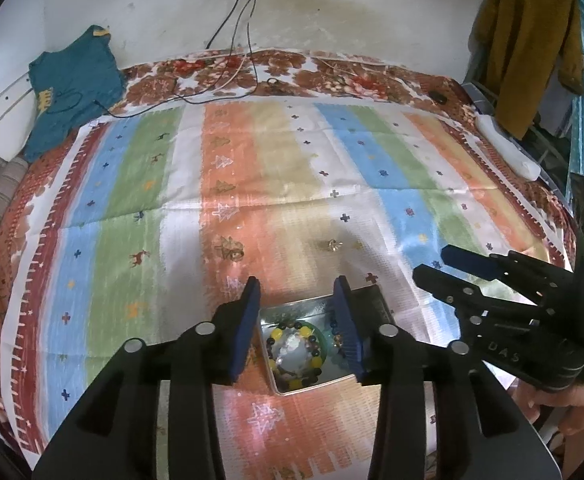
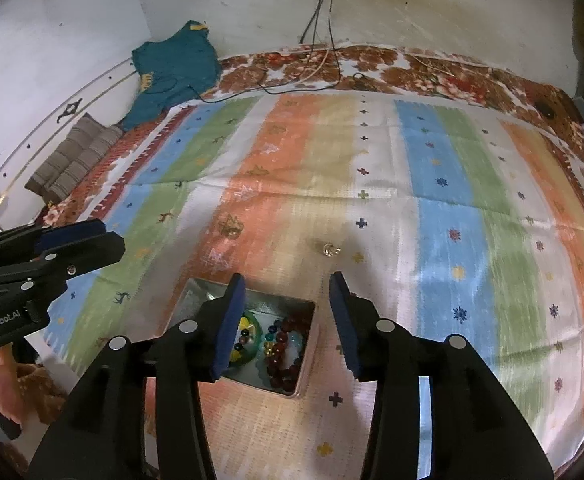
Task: Organize jewelry
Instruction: 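Carry both bracelets over the silver tin and open both grippers, then move left gripper toward small gold ring while right gripper approaches gold charm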
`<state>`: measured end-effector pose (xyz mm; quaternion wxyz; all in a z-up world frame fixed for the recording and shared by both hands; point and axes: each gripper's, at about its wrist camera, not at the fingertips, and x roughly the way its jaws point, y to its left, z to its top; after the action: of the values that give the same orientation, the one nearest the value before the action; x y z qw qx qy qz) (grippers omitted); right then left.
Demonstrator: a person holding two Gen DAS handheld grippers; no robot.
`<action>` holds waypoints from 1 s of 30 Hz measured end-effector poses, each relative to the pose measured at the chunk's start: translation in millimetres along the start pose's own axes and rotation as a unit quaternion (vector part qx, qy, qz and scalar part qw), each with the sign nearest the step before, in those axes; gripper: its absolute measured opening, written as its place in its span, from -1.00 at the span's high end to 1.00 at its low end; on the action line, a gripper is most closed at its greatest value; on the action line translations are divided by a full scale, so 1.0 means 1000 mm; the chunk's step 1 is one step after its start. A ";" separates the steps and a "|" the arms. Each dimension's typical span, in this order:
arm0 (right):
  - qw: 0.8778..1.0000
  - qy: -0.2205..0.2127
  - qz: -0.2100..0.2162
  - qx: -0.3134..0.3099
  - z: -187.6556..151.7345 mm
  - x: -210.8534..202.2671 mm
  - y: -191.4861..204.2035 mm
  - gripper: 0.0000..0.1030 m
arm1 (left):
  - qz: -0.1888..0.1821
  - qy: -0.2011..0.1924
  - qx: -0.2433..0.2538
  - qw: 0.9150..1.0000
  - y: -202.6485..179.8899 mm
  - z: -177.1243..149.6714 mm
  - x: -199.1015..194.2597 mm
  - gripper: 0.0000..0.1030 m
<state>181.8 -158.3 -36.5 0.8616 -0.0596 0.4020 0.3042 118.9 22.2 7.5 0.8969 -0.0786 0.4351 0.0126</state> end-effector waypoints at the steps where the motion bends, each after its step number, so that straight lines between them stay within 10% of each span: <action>1: 1.000 0.001 -0.002 0.002 0.000 0.000 -0.001 0.11 | 0.002 0.000 -0.002 1.000 0.001 0.000 0.000 0.18; 30: 0.997 0.059 -0.048 -0.002 0.014 0.058 -0.008 -0.15 | 0.072 0.044 -0.035 0.996 0.040 0.019 0.058 -0.31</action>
<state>224.2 -132.0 -70.4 0.8498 -0.0985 0.4483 0.2591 165.8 61.7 -32.0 0.8702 -0.0789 0.4780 0.0893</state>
